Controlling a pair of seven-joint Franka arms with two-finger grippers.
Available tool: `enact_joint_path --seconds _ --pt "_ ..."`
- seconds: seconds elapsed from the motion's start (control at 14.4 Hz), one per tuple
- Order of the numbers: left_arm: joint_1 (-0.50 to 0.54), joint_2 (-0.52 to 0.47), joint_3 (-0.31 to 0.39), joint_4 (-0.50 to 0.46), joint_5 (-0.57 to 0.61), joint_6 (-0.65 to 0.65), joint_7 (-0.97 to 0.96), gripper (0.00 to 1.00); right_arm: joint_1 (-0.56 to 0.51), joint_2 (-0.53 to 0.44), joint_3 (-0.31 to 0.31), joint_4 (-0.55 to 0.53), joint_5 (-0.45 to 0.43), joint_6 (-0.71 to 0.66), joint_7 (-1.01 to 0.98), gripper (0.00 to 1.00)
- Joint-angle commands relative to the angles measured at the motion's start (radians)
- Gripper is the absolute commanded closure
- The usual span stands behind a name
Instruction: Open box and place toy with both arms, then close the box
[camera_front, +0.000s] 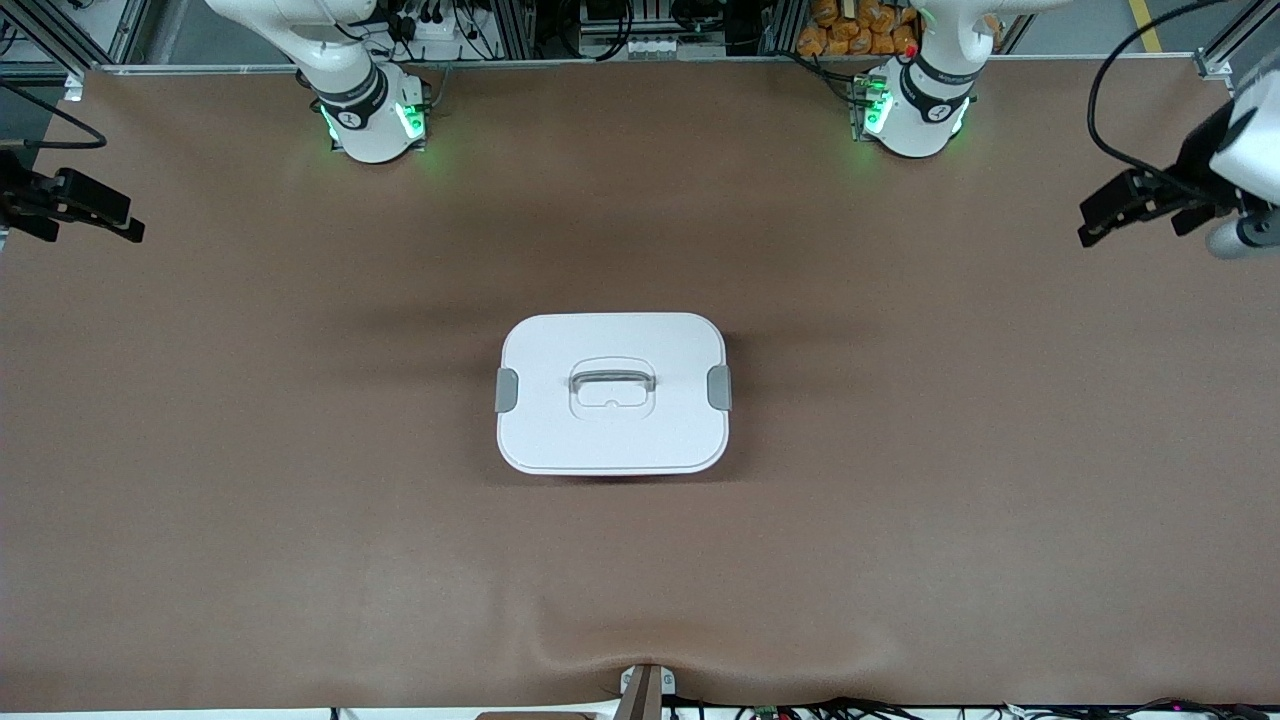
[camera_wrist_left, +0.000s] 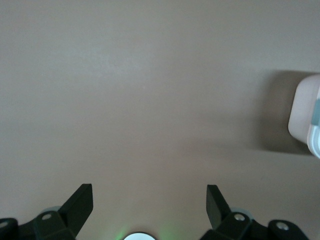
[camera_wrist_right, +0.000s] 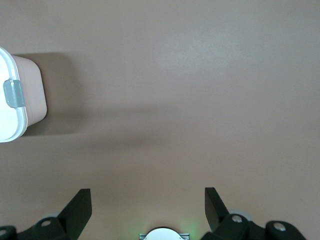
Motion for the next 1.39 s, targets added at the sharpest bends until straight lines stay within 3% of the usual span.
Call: enact_joint_path --seconds 0.0,1.32 --pt "-0.03 -0.068 0.03 -0.069 -0.017 0.005 0.019 0.0 -0.014 0.009 0.011 0.023 -0.01 -0.01 -0.009 0.0" --pt "-0.023 -0.098 0.024 -0.062 -0.043 -0.051 -0.001 0.0 -0.015 0.009 0.011 0.023 -0.011 -0.012 -0.009 0.0"
